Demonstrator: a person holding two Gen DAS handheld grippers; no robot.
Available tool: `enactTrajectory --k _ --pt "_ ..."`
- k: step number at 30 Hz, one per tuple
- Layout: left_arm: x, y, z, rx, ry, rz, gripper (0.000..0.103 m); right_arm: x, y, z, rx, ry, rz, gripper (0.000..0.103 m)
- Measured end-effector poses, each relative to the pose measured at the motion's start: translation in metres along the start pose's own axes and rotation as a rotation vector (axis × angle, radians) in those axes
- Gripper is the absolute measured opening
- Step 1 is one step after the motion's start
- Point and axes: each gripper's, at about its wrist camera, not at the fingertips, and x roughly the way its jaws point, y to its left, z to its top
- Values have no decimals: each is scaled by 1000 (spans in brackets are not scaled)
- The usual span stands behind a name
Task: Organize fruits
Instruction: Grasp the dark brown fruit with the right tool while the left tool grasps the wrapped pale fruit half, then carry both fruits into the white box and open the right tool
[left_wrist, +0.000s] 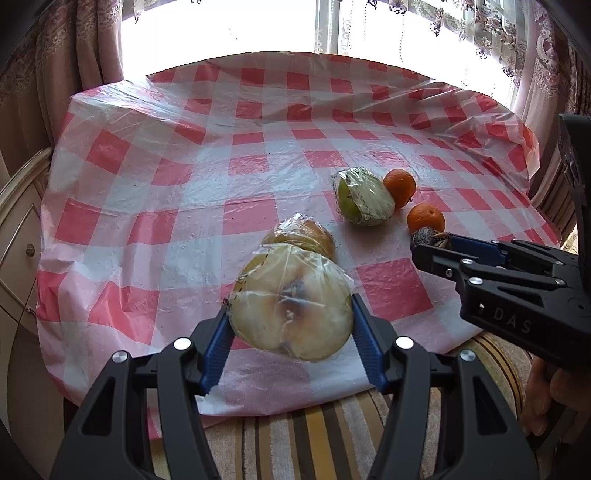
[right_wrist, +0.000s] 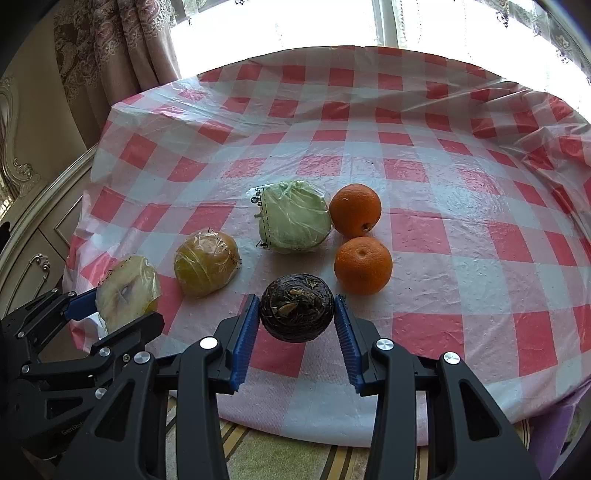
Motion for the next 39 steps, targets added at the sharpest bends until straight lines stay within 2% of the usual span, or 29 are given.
enactTrajectory --k 8,23,31,39 --pt "-8 -14 6 34 -12 -16 60 -18 -13 -7 35 -18 14 41" --pt "-13 -69 16 149 -22 -70 60 -51 -61 -24 130 -52 -12 41" --pt "-13 -108 23 222 -26 -118 60 -74 -103 -40 197 -70 -67 41" --pt "-9 -164 24 320 -23 -190 60 -99 -148 -61 262 -85 -140 41"
